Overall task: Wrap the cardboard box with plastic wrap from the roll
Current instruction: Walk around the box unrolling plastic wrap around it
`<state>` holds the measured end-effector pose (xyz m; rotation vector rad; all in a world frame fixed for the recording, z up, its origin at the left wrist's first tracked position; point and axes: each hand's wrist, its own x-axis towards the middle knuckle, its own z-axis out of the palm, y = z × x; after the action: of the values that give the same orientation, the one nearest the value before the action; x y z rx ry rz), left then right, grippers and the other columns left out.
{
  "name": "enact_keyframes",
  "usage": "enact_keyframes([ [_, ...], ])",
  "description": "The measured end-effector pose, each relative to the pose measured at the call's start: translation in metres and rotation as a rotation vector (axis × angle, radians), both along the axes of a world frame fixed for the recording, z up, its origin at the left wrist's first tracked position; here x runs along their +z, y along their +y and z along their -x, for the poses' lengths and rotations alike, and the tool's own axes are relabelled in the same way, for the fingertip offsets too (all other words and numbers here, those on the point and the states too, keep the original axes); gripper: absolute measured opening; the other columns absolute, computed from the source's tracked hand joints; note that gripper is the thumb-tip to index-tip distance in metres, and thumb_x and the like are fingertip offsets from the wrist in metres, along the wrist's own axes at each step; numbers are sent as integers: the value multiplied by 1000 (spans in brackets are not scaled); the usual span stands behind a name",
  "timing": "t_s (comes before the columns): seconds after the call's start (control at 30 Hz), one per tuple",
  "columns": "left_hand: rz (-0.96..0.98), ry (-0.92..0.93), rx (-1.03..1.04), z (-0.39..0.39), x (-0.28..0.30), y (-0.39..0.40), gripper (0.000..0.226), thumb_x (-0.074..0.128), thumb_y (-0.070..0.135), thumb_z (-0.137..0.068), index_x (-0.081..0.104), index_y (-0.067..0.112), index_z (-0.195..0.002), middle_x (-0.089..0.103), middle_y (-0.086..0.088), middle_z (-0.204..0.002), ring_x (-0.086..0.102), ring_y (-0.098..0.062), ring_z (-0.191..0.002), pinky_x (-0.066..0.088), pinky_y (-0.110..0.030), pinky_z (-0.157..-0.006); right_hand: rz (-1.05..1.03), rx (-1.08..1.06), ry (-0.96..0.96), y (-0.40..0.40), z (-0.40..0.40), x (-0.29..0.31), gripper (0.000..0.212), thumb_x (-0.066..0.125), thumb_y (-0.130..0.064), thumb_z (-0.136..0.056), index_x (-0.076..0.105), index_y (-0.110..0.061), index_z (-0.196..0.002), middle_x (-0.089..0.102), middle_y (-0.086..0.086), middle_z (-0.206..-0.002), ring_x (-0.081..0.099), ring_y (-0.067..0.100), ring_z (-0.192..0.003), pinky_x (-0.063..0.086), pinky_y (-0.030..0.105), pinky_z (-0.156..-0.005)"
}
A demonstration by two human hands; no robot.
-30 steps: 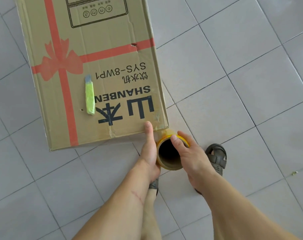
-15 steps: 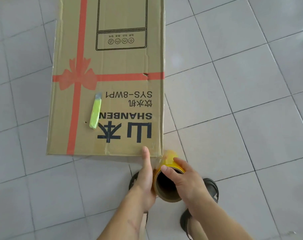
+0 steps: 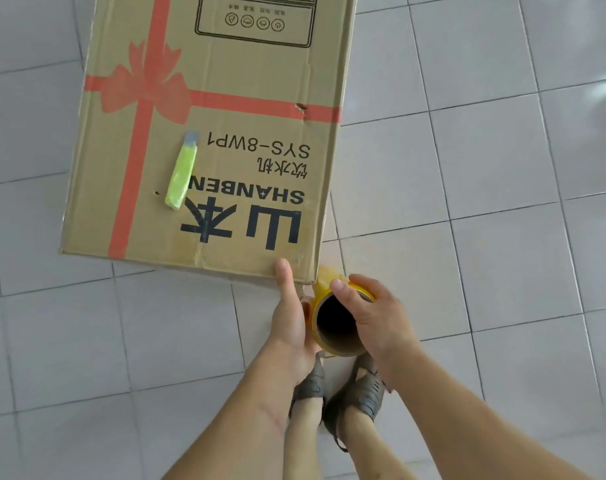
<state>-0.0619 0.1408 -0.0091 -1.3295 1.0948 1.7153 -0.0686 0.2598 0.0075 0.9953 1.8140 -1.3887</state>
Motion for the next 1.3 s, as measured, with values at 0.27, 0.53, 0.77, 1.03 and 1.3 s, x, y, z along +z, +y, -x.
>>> enact_keyframes([
  [0.27,76,-2,64,7,1,14,108,23,102,-79,72,23,-135,82,-18,-120,74,-39,-118,59,-61,-105,115,-34,-75,6,4,9,71,70,-63,-73,53,-33,-135,62,-4,-114,57,9,-97,48,25,-70],
  [0.53,-23,8,256,9,3,25,132,40,108,-45,63,28,-148,77,-14,-135,68,-38,-131,50,-63,-118,-12,217,-27,26,34,9,65,74,-61,-74,53,-38,-131,58,-5,-112,56,12,-94,45,23,-66],
  [0.77,-54,11,585,25,5,55,83,28,96,-88,69,26,-108,82,-16,-114,66,-43,-134,44,-66,-123,28,224,2,32,72,9,49,76,-55,-77,61,-34,-119,61,-13,-100,57,5,-89,45,22,-64],
  [1.03,30,100,732,34,-6,69,121,49,108,-55,60,33,-149,75,-14,-139,68,-38,-134,48,-64,-120,-2,507,-4,26,106,13,52,73,-58,-77,59,-39,-123,58,-8,-105,55,14,-92,44,25,-64],
  [1.3,47,107,918,35,-17,76,152,60,113,-33,34,43,-166,62,-13,-155,56,-39,-146,40,-65,-125,-59,617,-13,24,117,17,46,71,-54,-81,60,-35,-122,57,-10,-100,53,12,-89,41,23,-61],
])
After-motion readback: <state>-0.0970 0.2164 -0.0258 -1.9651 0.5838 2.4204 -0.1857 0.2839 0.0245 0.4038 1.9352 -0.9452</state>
